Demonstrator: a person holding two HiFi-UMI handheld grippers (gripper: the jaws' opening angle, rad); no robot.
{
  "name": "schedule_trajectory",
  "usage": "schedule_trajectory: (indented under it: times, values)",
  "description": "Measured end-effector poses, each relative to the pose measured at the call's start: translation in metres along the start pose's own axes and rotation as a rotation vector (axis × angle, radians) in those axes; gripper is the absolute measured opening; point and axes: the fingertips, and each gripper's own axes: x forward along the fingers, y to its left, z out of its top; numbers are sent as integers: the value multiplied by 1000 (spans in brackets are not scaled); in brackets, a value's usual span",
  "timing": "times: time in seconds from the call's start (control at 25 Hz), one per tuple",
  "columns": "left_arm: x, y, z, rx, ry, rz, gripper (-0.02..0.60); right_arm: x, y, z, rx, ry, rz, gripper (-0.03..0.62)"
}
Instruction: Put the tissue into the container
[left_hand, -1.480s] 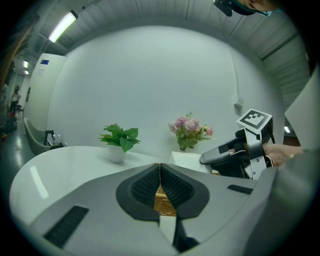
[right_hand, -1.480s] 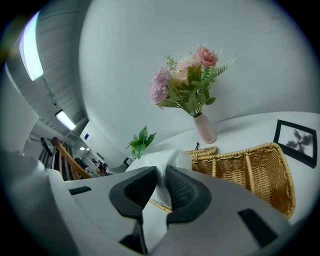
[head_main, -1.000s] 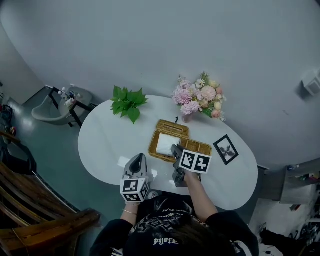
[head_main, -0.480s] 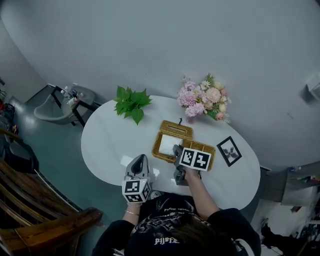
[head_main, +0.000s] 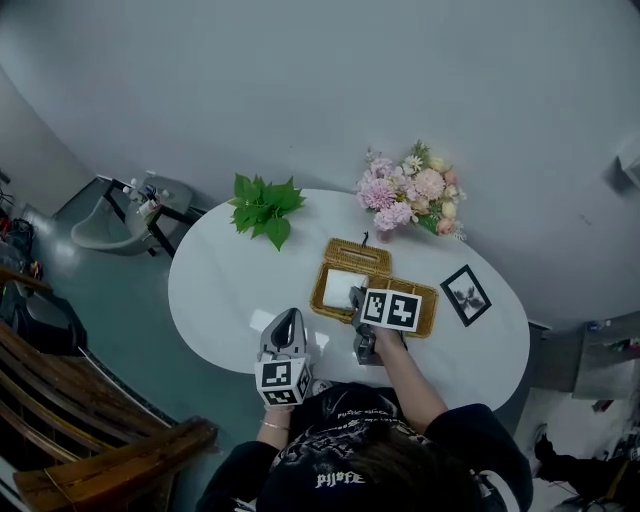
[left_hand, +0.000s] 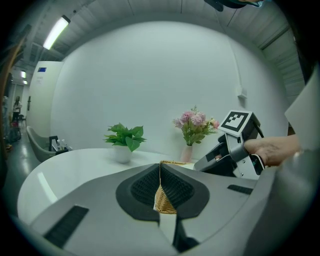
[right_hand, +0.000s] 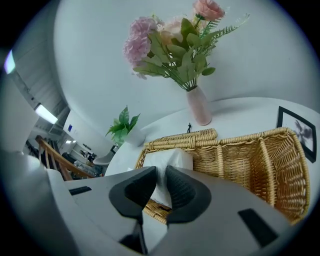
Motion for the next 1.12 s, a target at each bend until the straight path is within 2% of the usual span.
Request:
schedule_trajectory:
  times: [0.48,1.12]
  values:
    - [-6,11,-2,8,2,21,26,10,-6,-1,-4,29,-57,89]
    - [-12,10,0,17,-5,25,26,21,-15,-5,31,124,-133,92]
